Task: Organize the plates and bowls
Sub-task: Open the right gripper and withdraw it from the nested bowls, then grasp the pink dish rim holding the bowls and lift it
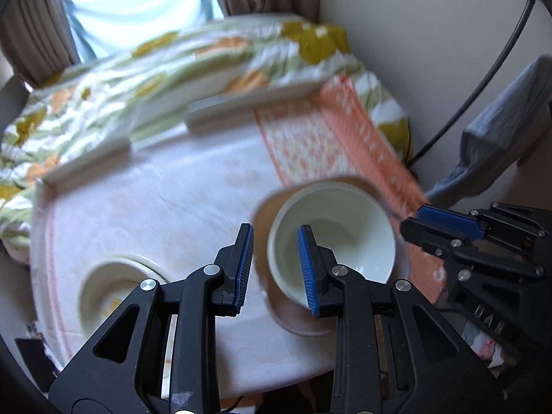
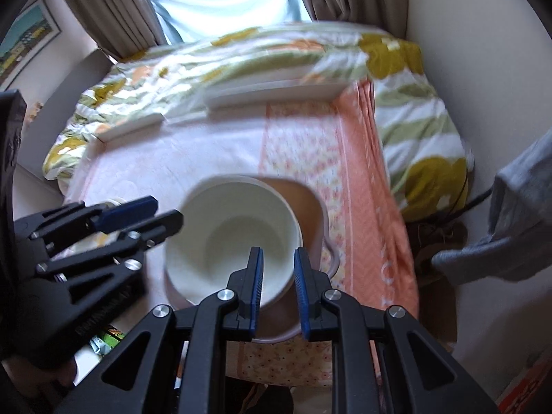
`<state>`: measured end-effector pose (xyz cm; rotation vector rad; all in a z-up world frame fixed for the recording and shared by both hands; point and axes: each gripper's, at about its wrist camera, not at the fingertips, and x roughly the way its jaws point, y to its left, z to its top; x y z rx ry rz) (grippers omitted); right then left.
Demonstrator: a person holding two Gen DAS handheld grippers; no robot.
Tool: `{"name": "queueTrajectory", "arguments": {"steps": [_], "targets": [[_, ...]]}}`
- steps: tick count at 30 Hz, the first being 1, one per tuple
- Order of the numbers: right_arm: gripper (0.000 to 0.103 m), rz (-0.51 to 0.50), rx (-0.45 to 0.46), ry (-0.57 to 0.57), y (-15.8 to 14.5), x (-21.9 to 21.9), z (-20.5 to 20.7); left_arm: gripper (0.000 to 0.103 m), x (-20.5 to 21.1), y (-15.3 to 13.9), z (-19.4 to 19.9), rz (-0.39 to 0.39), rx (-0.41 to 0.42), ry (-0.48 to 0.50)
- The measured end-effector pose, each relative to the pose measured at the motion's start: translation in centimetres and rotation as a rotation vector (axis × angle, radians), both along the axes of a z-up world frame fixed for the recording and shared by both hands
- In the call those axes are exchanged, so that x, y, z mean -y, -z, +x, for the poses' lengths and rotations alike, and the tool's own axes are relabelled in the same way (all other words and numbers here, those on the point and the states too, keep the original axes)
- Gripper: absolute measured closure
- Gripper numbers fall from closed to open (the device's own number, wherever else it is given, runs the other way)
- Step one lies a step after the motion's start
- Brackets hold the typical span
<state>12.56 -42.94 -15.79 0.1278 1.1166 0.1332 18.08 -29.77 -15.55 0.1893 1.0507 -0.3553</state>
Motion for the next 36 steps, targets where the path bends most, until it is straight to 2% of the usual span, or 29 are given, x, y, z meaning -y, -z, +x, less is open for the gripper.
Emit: {"name": "queueTrajectory", "arguments": {"steps": [3,4,5,6,7,8,9,12,16,18,23,24,25,27,30,36], "targets": [[0.086,0.005,0.065,-0.029,-2.2,0.4,-0.5,0.076,-1.6,-2.8,-0.2,-0.017,0.056,-0.015],[0.081,0.003,0.087,-0.037,-2.9,0.6,-0.8,0.062,-2.1,-3.4,-0.3,-0.011,0.072,-0.022],[0.073,0.002,0.105,-0.041,-3.5,0.8,-1.0,0.022,-2.6,-3.9,-0.5,0.003,0.089,-0.03],[0.041,0.0,0.119,-0.043,-3.8,1.0,-1.3,0.003,-3.0,-4.2,-0.7,0.015,0.113,-0.042],[0.002,-0.005,0.129,-0.045,-4.0,1.1,-1.5,0.0,-3.5,-4.5,-1.2,0.021,0.155,-0.054],[0.0,-0.013,0.14,-0.05,-4.1,1.3,-1.8,0.0,-3.9,-4.5,-1.5,0.029,0.178,-0.054],[0.0,-0.031,0.135,-0.059,-3.9,1.5,-2.0,0.0,-4.2,-4.1,-1.7,0.04,0.169,-0.042],[0.0,-0.086,0.032,-0.07,-2.3,1.9,-2.4,0.0,-4.8,-1.7,-1.9,0.077,0.092,-0.012],[0.0,-0.071,-0.039,-0.05,0.2,3.2,-3.1,0.0,-4.9,2.1,-2.6,0.084,-0.034,0.041],[0.0,-0.082,-0.111,-0.041,1.9,3.5,-2.9,0.0,-4.8,3.8,-2.6,0.093,-0.081,0.045],[0.0,-0.113,-0.189,-0.051,5.0,3.0,-2.0,0.0,-3.8,7.0,-2.2,0.128,-0.157,0.058],[0.004,-0.123,-0.206,-0.058,5.7,2.8,-1.7,0.0,-3.6,7.6,-2.0,0.138,-0.162,0.061],[0.014,-0.123,-0.216,-0.059,6.1,2.7,-1.5,0.001,-3.3,7.9,-1.9,0.141,-0.168,0.064],[0.024,-0.103,-0.233,-0.052,6.7,2.8,-1.2,0.001,-2.9,8.6,-1.5,0.139,-0.185,0.07],[0.032,-0.1,-0.249,-0.062,7.4,2.7,-0.7,0.003,-2.4,9.3,-0.9,0.152,-0.2,0.082],[0.048,-0.112,-0.271,-0.098,8.7,1.7,0.4,0.024,-2.0,10.7,0.0,0.148,-0.236,0.104]]}}
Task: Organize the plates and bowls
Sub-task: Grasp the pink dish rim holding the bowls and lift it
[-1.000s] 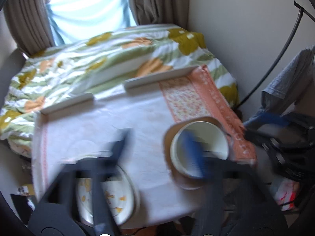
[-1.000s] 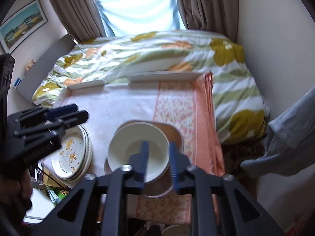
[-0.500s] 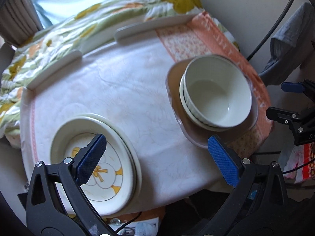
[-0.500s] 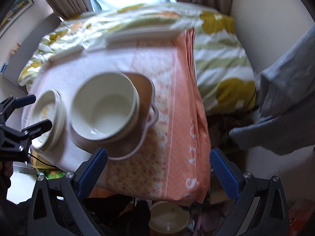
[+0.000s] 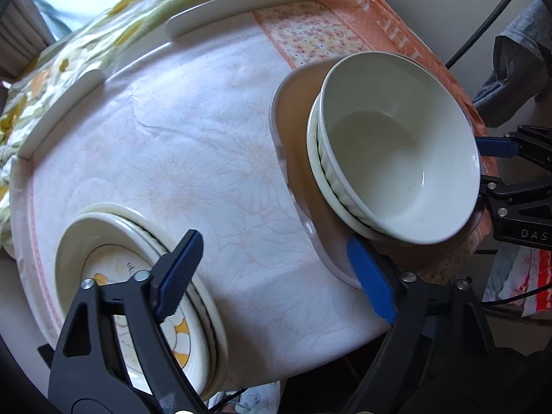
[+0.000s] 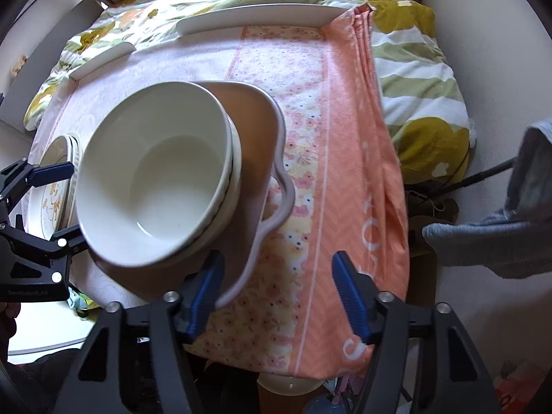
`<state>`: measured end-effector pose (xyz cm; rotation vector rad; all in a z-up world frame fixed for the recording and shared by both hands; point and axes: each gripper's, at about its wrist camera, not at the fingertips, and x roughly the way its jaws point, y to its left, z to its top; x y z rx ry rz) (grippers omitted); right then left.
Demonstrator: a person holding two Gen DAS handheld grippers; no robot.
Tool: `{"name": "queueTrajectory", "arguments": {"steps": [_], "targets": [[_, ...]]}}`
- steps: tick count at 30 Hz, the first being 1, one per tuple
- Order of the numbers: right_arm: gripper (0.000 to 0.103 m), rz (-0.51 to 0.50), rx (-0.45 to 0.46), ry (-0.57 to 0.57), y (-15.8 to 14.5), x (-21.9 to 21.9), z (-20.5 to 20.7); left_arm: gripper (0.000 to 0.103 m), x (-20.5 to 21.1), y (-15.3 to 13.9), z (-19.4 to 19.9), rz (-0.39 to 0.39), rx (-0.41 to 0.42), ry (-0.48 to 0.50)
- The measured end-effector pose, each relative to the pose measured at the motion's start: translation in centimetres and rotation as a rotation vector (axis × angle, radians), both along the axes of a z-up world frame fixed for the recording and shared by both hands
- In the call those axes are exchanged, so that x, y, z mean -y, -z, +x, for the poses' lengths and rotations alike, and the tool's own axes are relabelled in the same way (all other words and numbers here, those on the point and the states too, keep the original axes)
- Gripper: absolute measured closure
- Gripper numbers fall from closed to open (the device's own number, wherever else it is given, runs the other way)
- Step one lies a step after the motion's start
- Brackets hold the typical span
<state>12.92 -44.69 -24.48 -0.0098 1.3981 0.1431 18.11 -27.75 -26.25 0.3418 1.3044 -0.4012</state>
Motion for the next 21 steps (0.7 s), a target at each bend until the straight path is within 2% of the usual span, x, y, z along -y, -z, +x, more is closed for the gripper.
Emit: {"name": "queueTrajectory", "arguments": {"steps": [2,6,8,12,14,15,21], "targets": [[0.053,0.003,-0.006,-0.012,0.5,-0.3,0.4,0.028,0.3,0.6,0.2,0.011,-0.004,0.009],[0.068,0.005,0.004,-0.029,1.6,-1.0,1.1,0.041,0.5,1.6,0.9,-0.017,-0.031,0.008],[0.071,0.012,0.01,-0.036,2.1,-1.2,1.2,0.053,0.9,2.2,1.2,-0.015,-0.033,0.018],[0.081,0.053,0.029,-0.044,2.7,-1.4,1.1,0.07,1.9,2.9,1.0,-0.036,-0.031,0.058],[0.087,0.062,0.046,-0.064,2.7,-1.7,1.1,0.088,2.2,2.9,0.8,-0.067,-0.031,0.072],[0.091,0.068,0.056,-0.075,2.6,-1.8,1.0,0.092,2.6,2.9,0.5,-0.073,-0.02,0.09],[0.091,0.065,0.086,-0.1,2.5,-2.1,0.7,0.092,2.8,2.6,0.0,-0.064,0.042,0.1]]}}
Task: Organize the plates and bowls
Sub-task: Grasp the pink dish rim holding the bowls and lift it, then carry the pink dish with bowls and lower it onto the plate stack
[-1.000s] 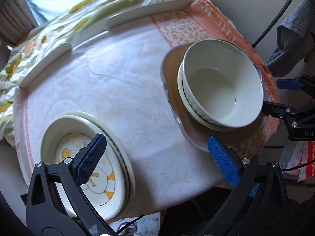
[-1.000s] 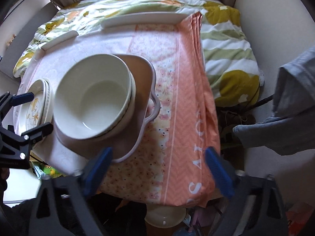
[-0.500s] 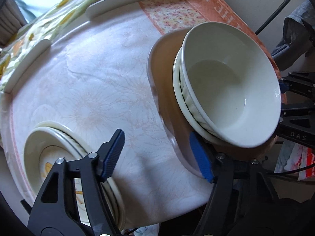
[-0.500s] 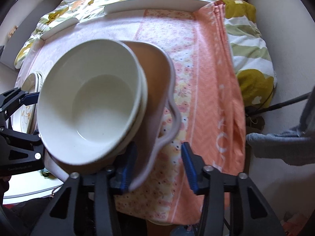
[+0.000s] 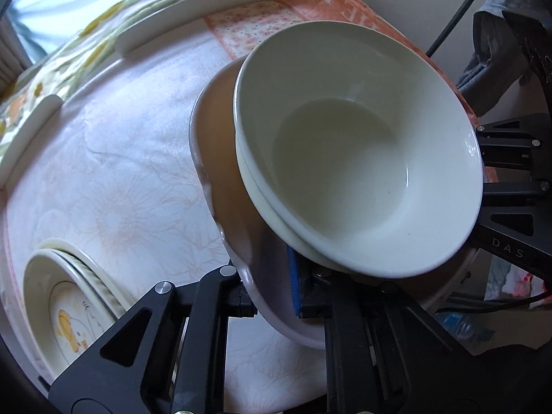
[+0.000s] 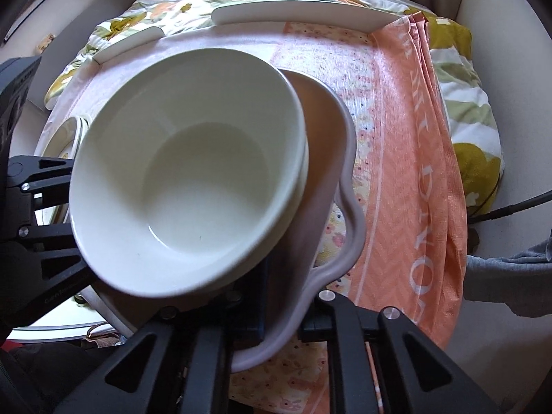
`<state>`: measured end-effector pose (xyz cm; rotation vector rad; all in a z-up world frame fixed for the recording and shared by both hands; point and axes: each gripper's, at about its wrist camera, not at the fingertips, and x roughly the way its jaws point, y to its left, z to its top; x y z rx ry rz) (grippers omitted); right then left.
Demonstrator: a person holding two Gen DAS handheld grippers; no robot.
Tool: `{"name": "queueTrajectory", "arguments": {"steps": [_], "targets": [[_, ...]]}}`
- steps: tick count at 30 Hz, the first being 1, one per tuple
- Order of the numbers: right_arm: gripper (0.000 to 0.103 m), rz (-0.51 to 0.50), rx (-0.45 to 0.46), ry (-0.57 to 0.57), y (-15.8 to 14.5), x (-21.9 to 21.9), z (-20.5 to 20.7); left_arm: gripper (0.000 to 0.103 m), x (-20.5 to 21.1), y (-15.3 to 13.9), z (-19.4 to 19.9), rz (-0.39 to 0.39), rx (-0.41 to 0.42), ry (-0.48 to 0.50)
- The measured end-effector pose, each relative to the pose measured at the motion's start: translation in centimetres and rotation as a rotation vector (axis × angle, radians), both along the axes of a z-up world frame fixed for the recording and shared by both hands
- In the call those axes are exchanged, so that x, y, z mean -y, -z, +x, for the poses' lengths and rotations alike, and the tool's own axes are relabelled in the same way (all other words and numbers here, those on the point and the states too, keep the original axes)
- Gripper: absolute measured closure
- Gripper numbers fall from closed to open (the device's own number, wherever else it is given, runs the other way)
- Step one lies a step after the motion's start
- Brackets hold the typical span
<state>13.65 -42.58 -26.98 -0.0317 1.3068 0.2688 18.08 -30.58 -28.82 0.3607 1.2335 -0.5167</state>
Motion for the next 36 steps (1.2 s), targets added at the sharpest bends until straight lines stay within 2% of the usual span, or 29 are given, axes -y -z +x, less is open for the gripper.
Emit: {"name": "queueTrajectory", "arguments": {"steps": [9,17,22,28,36], "targets": [[0.091,-0.005,0.032,-0.013,-0.9,-0.2,-0.3,0.093,-0.2,-1.4,-0.5,0.004,0.043,-0.021],[0.091,-0.004,0.078,-0.043,-4.9,-1.4,0.2,0.092,-2.6,-5.1,-0.7,-0.042,0.076,-0.104],[0.091,0.009,0.129,-0.095,-7.7,-4.4,0.4,0.092,-6.0,-7.5,-1.6,-0.043,0.108,-0.162],[0.091,0.033,0.168,-0.159,-9.5,-9.7,0.4,0.093,-11.6,-9.7,-2.8,-0.023,0.137,-0.202],[0.091,0.063,0.156,-0.147,-8.7,-17.3,0.0,0.093,-19.5,-9.0,-3.6,0.0,0.123,-0.208]]}}
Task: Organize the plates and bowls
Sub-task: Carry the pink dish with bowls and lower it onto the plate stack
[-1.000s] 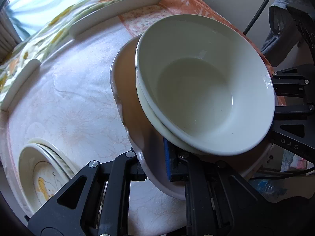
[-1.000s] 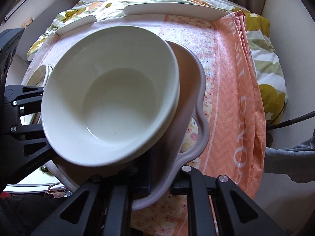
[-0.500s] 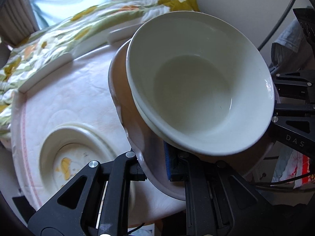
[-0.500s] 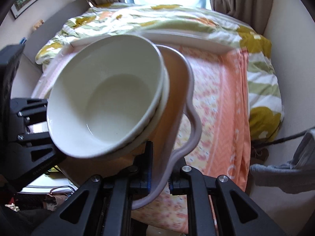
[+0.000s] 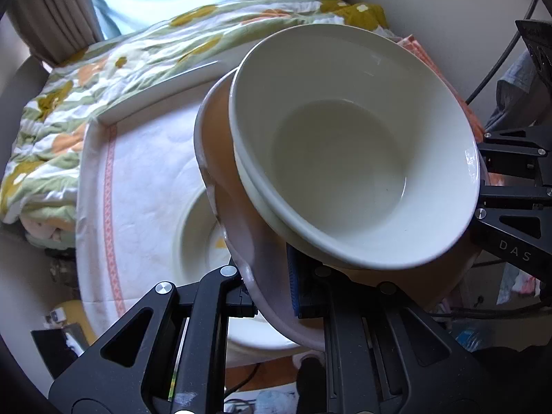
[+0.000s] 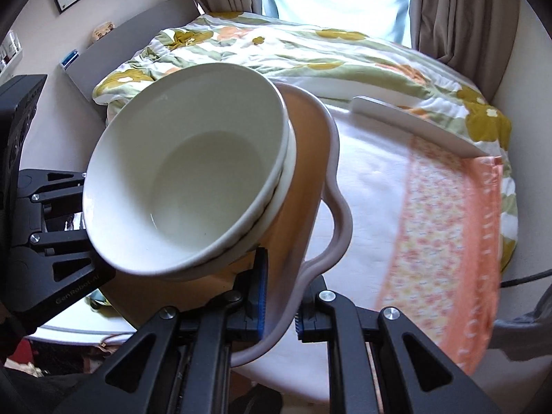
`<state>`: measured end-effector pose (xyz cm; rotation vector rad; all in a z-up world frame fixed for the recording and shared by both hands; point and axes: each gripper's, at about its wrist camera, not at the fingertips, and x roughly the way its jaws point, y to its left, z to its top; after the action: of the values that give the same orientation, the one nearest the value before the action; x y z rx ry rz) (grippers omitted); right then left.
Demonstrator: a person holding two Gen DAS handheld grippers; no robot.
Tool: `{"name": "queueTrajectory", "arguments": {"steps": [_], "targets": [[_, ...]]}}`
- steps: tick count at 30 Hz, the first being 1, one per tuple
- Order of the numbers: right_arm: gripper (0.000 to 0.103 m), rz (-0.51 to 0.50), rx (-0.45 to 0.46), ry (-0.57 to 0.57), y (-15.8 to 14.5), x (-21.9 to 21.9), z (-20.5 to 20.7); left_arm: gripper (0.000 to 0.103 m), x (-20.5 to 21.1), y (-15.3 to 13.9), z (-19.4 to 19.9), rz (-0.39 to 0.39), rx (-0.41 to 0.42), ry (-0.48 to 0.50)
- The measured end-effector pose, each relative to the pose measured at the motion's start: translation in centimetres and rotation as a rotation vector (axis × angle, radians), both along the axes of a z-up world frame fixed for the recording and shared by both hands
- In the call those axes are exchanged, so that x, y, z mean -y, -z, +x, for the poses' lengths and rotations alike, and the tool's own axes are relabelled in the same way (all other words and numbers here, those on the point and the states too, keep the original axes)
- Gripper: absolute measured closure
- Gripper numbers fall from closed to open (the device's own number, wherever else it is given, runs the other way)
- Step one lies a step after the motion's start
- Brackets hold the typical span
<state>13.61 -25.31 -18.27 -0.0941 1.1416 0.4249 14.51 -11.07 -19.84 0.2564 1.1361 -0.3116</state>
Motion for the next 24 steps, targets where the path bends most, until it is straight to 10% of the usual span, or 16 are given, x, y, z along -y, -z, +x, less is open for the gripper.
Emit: {"name": "queueTrajectory", "arguments": {"steps": [24], "targets": [[0.091,-0.039,-0.06,0.073,5.6,-6.6,-1.4,0.093,-5.7,6.2,-0.2,-0.027,-0.063,0.02]]}}
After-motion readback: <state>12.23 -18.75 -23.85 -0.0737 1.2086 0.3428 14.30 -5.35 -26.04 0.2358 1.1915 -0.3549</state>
